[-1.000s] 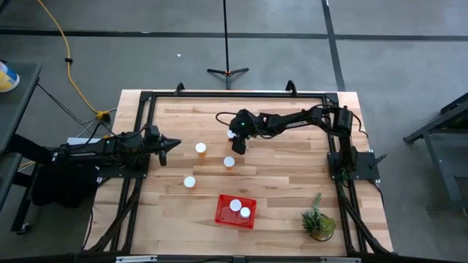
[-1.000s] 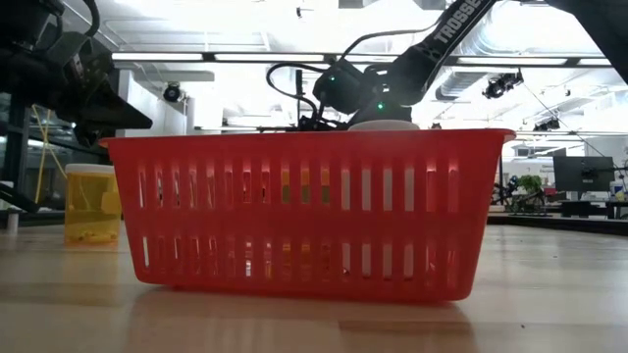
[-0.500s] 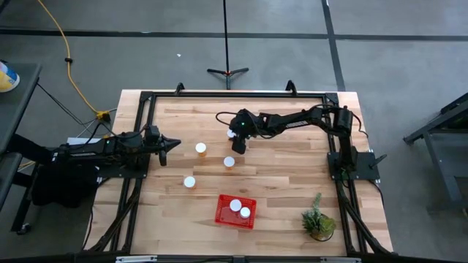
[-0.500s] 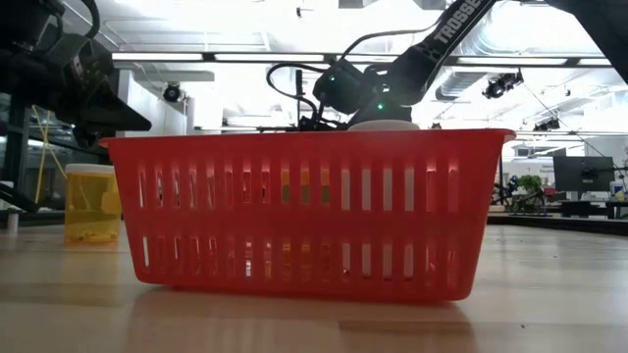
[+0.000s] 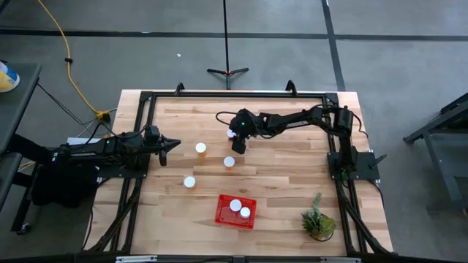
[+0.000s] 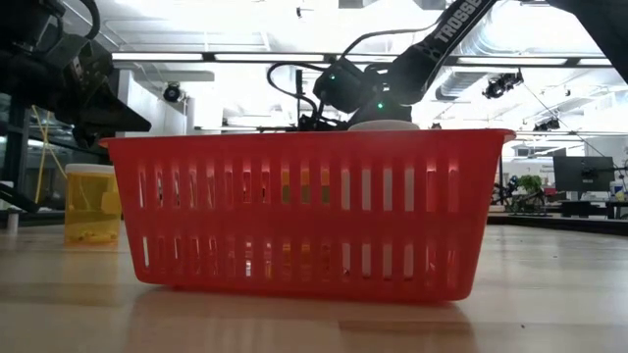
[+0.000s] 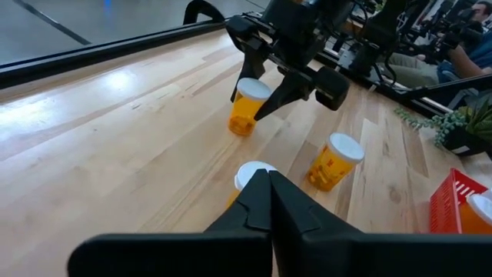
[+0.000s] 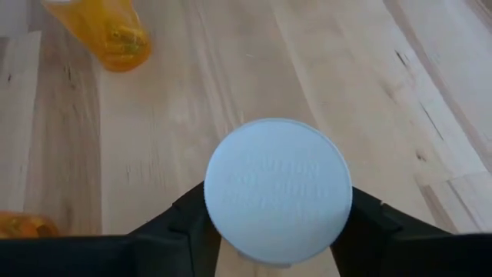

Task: Pick and place pill bottles into a basket
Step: Put the orange pill bottle into the red basket

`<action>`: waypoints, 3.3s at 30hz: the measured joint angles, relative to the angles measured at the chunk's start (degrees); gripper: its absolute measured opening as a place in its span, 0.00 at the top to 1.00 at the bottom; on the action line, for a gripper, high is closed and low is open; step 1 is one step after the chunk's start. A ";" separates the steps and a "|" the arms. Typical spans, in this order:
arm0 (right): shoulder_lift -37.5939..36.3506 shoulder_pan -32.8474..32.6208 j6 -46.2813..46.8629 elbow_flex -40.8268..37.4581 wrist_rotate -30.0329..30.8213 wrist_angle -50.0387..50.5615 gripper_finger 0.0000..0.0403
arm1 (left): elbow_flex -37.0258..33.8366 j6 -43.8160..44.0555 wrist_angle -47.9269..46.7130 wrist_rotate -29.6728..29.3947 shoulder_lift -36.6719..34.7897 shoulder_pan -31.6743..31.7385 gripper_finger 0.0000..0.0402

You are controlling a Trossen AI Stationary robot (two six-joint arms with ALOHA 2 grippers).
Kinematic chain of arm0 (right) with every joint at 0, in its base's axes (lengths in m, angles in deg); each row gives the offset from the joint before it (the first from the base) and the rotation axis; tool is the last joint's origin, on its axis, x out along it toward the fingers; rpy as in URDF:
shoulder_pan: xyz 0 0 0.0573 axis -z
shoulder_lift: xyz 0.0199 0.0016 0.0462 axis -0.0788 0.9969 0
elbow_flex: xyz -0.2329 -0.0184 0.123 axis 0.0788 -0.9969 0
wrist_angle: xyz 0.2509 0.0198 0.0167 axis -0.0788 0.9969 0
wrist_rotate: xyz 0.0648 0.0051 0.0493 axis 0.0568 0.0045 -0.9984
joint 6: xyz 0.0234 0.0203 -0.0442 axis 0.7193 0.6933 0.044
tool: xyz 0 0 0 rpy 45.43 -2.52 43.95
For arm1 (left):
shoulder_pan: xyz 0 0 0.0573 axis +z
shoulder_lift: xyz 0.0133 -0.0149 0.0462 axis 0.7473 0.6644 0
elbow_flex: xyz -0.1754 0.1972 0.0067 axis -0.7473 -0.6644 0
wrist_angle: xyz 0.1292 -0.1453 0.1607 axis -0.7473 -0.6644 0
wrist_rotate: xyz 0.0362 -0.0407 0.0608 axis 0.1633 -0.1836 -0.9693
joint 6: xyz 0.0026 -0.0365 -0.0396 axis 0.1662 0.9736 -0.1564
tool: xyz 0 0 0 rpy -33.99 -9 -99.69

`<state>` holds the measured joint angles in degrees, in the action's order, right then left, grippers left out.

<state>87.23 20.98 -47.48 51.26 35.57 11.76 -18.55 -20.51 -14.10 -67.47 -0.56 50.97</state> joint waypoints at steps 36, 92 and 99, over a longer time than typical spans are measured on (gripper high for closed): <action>-4.76 -9.68 1.75 18.46 -2.18 16.64 0.55 | 0.00 0.32 -0.62 -0.04 0.00 0.00 0.94; -3.26 -41.24 24.57 23.78 17.16 22.80 0.57 | 0.02 -0.24 -0.98 7.78 -0.02 0.00 0.94; -0.29 -41.76 25.47 23.76 17.13 22.20 0.56 | 0.02 -0.26 -0.96 7.56 -0.02 0.00 0.91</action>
<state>86.95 -20.78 -22.01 75.02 52.70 33.96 -18.53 -20.78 -15.06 -59.91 -0.58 50.97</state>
